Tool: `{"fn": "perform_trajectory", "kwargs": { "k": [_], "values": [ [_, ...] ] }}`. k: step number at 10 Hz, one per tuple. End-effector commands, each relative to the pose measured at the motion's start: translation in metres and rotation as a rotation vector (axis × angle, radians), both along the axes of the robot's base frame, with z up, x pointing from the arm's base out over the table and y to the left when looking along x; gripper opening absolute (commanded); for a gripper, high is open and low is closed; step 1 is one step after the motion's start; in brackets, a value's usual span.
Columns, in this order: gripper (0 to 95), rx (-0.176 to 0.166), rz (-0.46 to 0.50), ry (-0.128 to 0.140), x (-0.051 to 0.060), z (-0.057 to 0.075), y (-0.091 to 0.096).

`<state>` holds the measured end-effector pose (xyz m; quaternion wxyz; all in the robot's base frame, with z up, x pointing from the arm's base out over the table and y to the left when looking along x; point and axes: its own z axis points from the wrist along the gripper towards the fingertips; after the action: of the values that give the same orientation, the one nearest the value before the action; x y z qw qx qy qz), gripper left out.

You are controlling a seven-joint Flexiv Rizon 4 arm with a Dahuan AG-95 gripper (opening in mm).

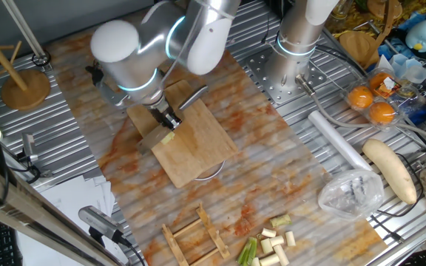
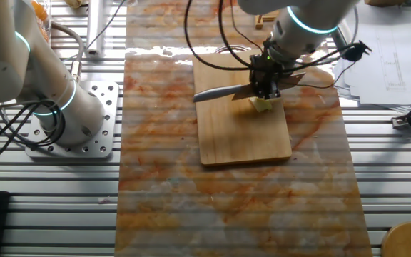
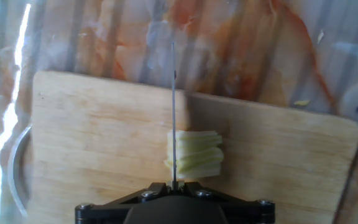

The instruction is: Chop the scallions

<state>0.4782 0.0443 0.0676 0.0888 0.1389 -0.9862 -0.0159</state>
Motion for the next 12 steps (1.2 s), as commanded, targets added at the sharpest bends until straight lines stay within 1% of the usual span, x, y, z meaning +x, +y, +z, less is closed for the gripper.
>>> {"fn": "perform_trajectory", "kwargs": {
  "k": [1, 3, 7, 10, 12],
  "values": [
    [0.0, 0.007, -0.002, -0.007, 0.0012, -0.0004, -0.0001],
    [0.0, 0.005, 0.002, -0.009, 0.0015, -0.0014, -0.0006],
    [0.0, -0.006, 0.017, -0.022, 0.0022, -0.0039, -0.0024],
    [0.0, -0.003, 0.021, -0.026, -0.0006, 0.0006, -0.0053],
    [0.0, -0.009, 0.021, -0.027, 0.0002, -0.0017, -0.0064]
  ]
}}
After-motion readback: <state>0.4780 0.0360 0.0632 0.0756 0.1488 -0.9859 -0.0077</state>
